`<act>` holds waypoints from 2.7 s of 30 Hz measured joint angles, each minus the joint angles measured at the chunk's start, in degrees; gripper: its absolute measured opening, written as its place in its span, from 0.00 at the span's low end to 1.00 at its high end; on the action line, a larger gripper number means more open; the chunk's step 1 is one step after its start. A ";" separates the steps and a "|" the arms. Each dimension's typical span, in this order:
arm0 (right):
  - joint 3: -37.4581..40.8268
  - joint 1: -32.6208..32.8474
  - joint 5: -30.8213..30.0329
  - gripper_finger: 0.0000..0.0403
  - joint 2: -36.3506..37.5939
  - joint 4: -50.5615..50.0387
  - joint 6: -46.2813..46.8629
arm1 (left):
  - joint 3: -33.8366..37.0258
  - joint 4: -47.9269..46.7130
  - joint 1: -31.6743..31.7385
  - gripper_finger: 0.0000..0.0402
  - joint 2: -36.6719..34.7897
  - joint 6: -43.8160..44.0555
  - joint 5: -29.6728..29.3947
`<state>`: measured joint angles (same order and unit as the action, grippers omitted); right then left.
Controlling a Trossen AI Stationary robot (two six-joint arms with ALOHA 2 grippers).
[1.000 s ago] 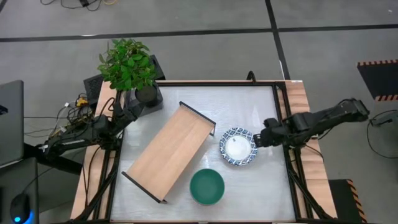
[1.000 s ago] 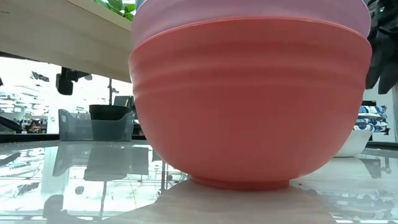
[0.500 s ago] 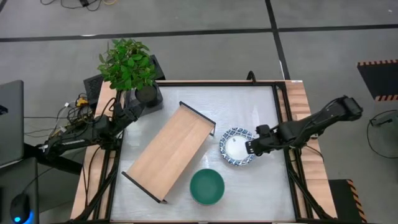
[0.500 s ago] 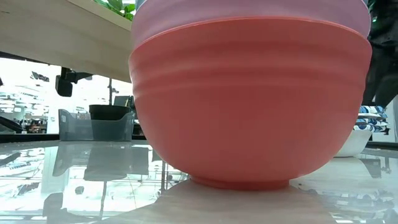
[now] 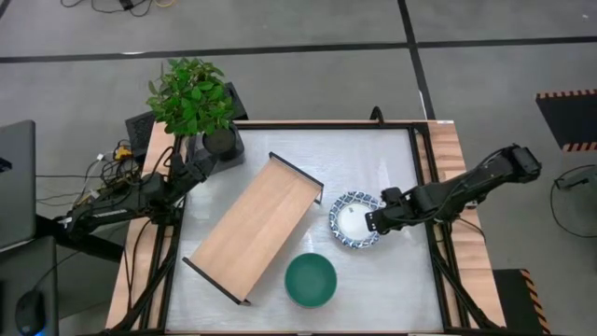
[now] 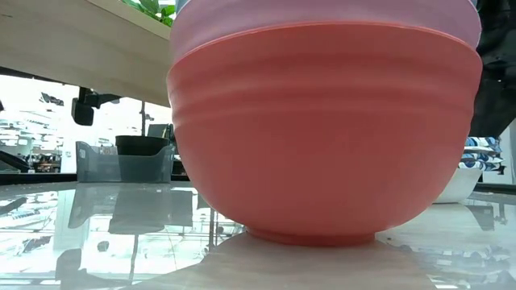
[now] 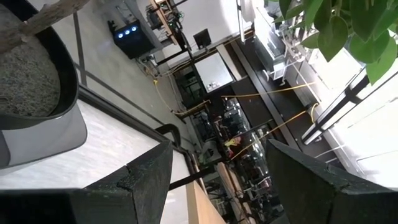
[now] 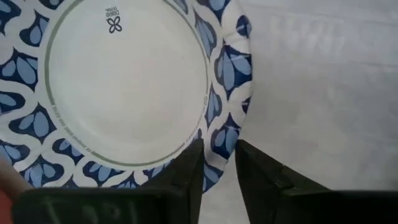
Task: Place and stack bowls onto a shelf
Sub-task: Put the white patterned bowl on the shelf
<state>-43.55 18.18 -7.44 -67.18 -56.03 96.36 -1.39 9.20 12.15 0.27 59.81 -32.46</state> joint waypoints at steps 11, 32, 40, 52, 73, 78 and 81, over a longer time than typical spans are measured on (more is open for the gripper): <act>0.00 -0.70 0.02 0.05 0.00 0.14 -1.87 | 0.00 -1.01 0.00 0.60 0.00 0.70 -0.17; -4.41 -1.59 -6.10 0.06 11.07 -0.81 -1.01 | 0.00 -2.85 0.01 0.60 0.01 0.85 -1.41; -7.09 -5.16 -7.93 0.06 14.08 1.84 -8.78 | 0.00 -2.88 0.00 0.60 0.01 0.87 -1.41; -12.22 -12.11 -7.86 0.06 13.84 16.22 -26.63 | 0.00 -2.88 0.01 0.60 0.01 0.89 -1.41; -13.90 -27.28 16.59 0.06 -3.62 50.54 -42.33 | -0.02 -4.31 0.01 0.60 0.00 0.87 -1.39; -16.81 -29.69 22.49 0.06 -10.04 51.12 -43.35 | -0.02 -4.34 -0.01 0.60 0.00 0.87 -0.96; -20.01 -30.18 24.27 0.06 -13.73 48.17 -45.41 | -0.02 -4.66 -0.01 0.60 0.00 1.40 -0.56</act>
<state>-63.56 -12.00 16.82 -80.90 -7.86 50.95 -1.41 4.54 12.14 0.27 61.21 -33.02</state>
